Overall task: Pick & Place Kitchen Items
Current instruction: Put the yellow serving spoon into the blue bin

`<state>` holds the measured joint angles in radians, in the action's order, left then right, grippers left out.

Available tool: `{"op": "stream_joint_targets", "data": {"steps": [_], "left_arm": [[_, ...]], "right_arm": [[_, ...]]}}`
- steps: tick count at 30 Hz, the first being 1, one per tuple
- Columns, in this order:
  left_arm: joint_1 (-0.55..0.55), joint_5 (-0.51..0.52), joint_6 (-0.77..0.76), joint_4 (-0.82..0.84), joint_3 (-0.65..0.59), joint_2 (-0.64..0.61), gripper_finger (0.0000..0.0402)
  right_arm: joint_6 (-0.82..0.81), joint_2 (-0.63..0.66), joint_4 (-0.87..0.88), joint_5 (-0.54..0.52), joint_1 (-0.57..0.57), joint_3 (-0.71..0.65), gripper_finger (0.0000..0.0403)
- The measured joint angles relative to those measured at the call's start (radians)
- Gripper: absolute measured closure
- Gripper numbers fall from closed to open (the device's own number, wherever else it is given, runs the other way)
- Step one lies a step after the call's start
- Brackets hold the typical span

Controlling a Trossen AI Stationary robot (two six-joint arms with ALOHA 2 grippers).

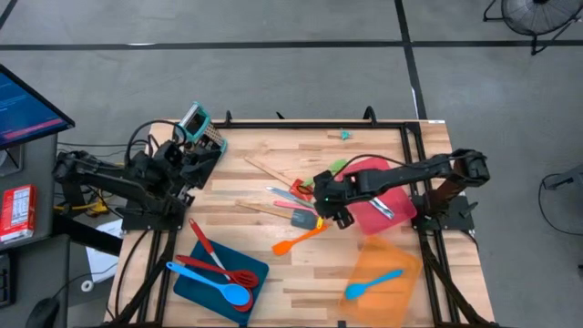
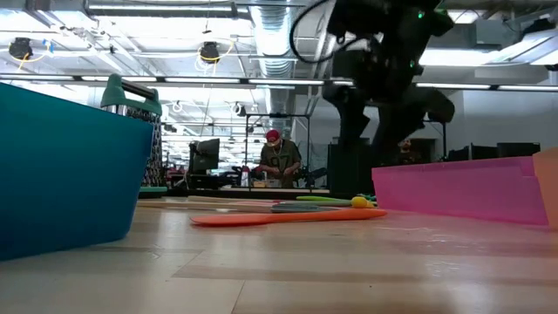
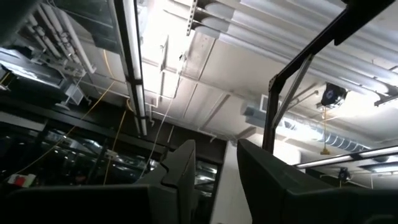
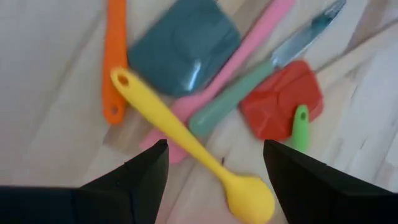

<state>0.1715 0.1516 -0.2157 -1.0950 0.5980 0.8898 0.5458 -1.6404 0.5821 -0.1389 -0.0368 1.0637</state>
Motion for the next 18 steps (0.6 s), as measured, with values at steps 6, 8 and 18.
{"op": "stream_joint_targets", "data": {"steps": [6,8,18], "left_arm": [[0.000,0.002,0.000,0.005,0.000,0.000,0.0298],[0.000,0.009,0.001,0.013,0.000,0.000,0.0298],[0.000,0.021,0.002,0.022,0.000,0.000,0.0298]], "right_arm": [[0.043,-0.041,-0.015,0.010,0.057,-0.002,0.0148],[0.058,-0.070,-0.041,0.011,0.065,0.001,0.0148],[0.075,-0.174,-0.021,0.010,0.064,0.000,0.0148]]}}
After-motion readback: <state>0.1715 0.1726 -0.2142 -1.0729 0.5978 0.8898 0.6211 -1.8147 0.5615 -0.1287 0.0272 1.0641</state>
